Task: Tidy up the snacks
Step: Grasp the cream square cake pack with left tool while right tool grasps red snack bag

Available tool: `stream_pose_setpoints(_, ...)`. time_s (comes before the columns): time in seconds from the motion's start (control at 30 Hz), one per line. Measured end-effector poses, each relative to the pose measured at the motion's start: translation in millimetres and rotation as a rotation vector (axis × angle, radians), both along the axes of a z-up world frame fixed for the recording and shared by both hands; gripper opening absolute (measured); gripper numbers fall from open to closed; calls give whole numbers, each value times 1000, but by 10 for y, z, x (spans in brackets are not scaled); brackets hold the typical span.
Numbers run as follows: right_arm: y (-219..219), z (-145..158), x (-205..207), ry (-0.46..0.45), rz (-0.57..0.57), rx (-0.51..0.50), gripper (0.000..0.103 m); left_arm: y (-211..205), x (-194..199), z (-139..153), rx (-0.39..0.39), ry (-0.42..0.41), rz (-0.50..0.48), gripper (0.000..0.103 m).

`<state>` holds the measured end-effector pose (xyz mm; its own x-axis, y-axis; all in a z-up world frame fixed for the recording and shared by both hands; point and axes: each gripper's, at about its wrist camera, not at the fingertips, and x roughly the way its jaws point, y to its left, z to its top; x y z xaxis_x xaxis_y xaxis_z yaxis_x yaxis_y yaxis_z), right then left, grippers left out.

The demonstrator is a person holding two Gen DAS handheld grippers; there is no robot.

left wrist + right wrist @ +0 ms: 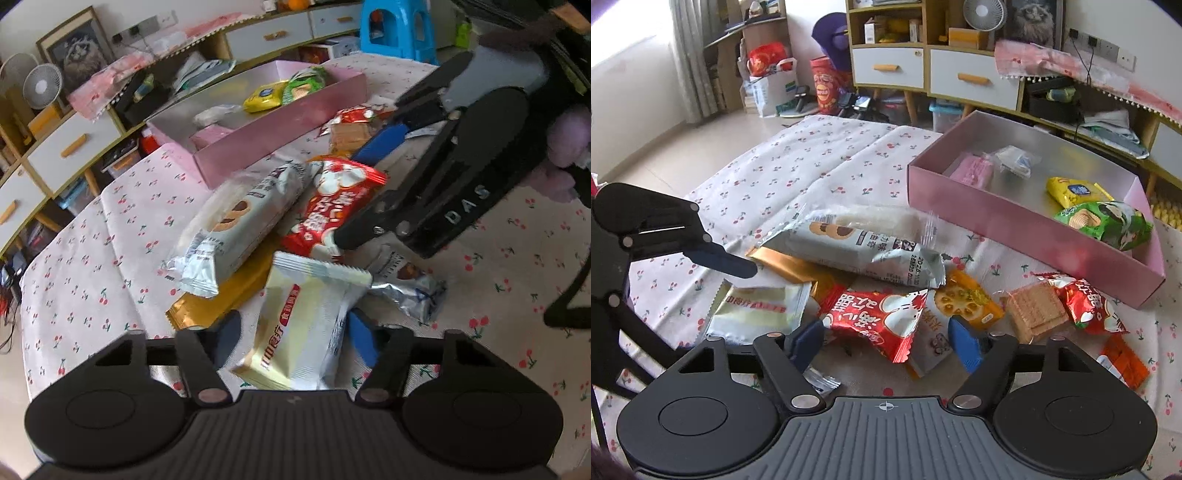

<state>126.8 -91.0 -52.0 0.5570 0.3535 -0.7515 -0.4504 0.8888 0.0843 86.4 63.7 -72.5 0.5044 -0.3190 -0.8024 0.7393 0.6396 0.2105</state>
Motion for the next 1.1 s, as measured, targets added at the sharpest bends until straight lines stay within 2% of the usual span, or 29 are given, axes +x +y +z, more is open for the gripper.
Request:
stream_pose_setpoints(0.03, -4, -7, -1, 3, 1, -1, 75, -4, 20, 14, 7, -1, 22, 46)
stream_pose_setpoints(0.1, -4, -4, -10, 7, 6, -5, 71, 9, 55, 43, 15, -2, 72, 45)
stream_pose_setpoints(0.13, 0, 6, -13, 10, 14, -2, 61, 21, 67, 51, 16, 3, 92, 45)
stream_pose_setpoints(0.23, 25, 43, -34, 25, 37, 9, 45, 84, 106, 62, 14, 39, 149, 45)
stream_pose_setpoints(0.5, 124, 46, -137, 92, 115, 35, 27, 199, 167, 102, 21, 100, 318, 44)
stream_pose_setpoints(0.67, 166, 73, -185, 129, 173, 45, 27, 249, 220, 106, 8, 139, 390, 45)
stream_pose_setpoints(0.77, 160, 86, -202, 130, 177, 24, 35, 227, 233, 83, 11, 144, 397, 45)
stream_pose_setpoints(0.87, 114, 92, -174, 123, 156, 10, 51, 237, 231, 73, 11, 157, 412, 47)
stream_pose_setpoints(0.9, 97, 95, -163, 118, 148, 2, 60, 248, 230, 77, 9, 161, 417, 47)
stream_pose_setpoints(0.93, 87, 95, -149, 108, 141, -2, 63, 257, 237, 77, 4, 167, 425, 48)
stream_pose_setpoints(1.1, 72, 113, -91, 64, 130, -6, 63, 275, 254, 74, -17, 186, 454, 48)
